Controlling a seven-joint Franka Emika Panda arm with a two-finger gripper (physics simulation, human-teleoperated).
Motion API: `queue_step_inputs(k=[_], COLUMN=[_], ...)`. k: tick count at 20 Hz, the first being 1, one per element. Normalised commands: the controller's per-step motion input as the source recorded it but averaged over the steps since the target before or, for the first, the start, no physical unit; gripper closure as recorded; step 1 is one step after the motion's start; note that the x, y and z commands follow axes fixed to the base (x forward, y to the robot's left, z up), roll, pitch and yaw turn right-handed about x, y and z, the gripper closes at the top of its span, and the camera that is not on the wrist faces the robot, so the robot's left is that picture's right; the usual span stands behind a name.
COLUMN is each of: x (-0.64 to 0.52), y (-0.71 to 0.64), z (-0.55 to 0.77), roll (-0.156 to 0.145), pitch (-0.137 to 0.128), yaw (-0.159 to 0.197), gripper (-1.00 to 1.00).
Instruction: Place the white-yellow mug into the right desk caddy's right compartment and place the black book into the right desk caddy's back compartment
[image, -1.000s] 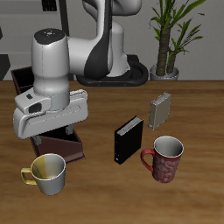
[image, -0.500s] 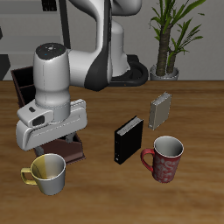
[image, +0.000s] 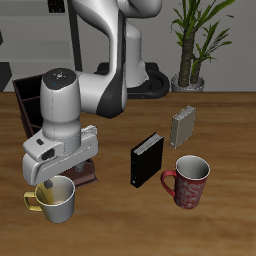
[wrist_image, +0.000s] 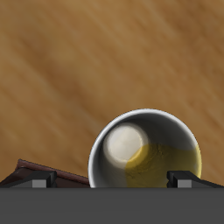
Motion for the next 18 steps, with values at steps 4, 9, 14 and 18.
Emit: queue_step_inputs(k=[4,9,14,18], x=[-0.08,0.00,0.03,0.07], y=[-0.13,-0.08,-0.04,-0.03], z=[-0.17,-0.28,-0.28,-0.19], roll=[-0.027,-0.033,-0.027,-0.025], pitch=[0.028,0.043,0.060,0.044], yaw=[0.014,0.055,0.052,0.005], gripper=[-1.00,-1.00,-1.00,1.00])
